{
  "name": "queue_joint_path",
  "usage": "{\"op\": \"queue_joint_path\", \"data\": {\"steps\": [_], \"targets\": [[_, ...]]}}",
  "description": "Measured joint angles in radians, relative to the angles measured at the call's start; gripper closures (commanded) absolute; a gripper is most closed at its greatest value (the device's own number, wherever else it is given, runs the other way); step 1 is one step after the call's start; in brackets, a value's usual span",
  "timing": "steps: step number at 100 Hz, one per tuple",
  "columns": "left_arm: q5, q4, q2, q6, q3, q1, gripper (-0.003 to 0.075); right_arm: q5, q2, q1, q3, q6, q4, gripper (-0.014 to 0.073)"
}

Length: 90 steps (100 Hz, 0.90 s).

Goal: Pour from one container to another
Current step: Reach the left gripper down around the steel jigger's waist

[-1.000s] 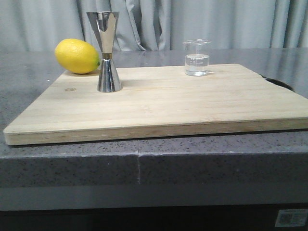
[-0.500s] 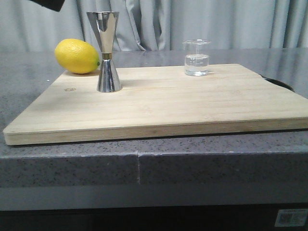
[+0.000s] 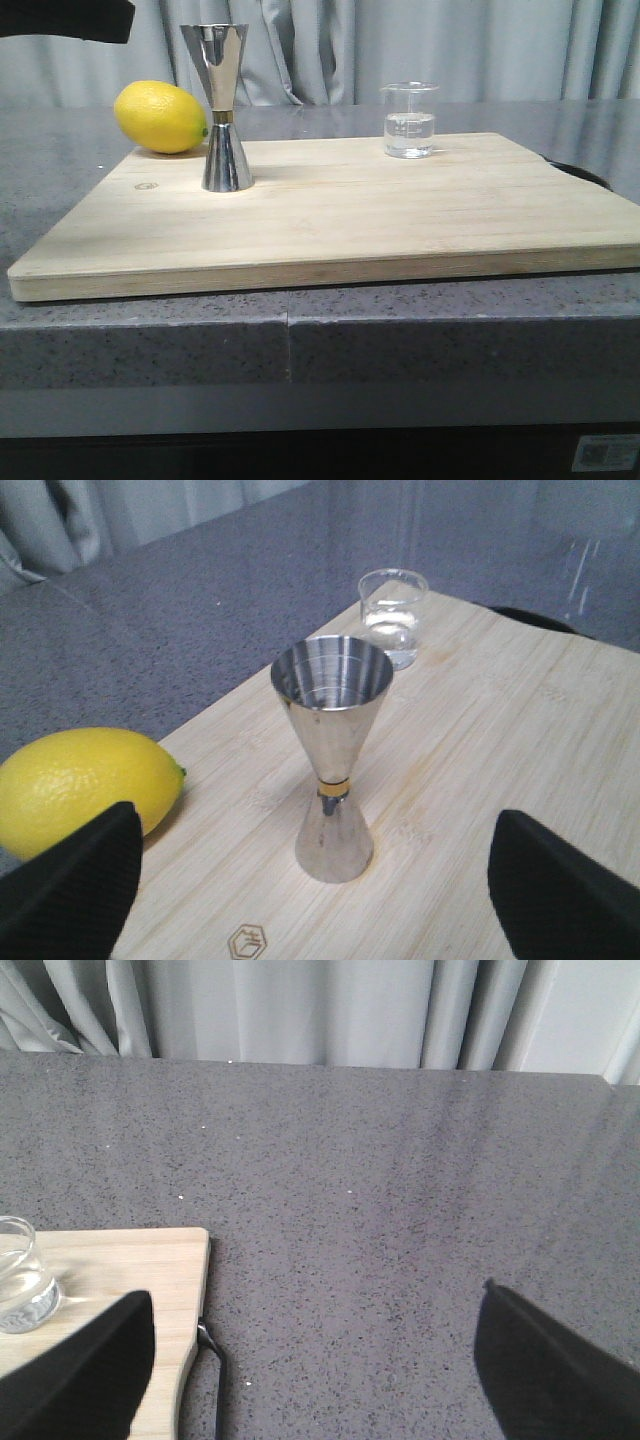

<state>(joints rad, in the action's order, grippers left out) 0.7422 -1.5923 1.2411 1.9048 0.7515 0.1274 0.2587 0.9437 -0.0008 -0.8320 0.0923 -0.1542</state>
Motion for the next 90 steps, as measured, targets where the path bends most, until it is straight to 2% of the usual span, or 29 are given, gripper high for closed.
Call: {"op": "queue_joint_path", "data": {"steps": [42, 67, 90], "targets": [[0.276, -0.162, 0.294, 0.233, -0.004, -0.017, 0.0083, 0.0, 0.0, 0.0, 0.0, 0.0, 0.0, 0.0004], [0.312, -0.179, 0.396, 0.346, -0.004, -0.017, 0.0083, 0.0, 0.0, 0.0, 0.0, 0.0, 0.0, 0.0004], [0.313, -0.179, 0.45, 0.361, 0.07, -0.017, 0.0083, 0.0, 0.011, 0.0, 0.0, 0.0, 0.0, 0.0004]]}}
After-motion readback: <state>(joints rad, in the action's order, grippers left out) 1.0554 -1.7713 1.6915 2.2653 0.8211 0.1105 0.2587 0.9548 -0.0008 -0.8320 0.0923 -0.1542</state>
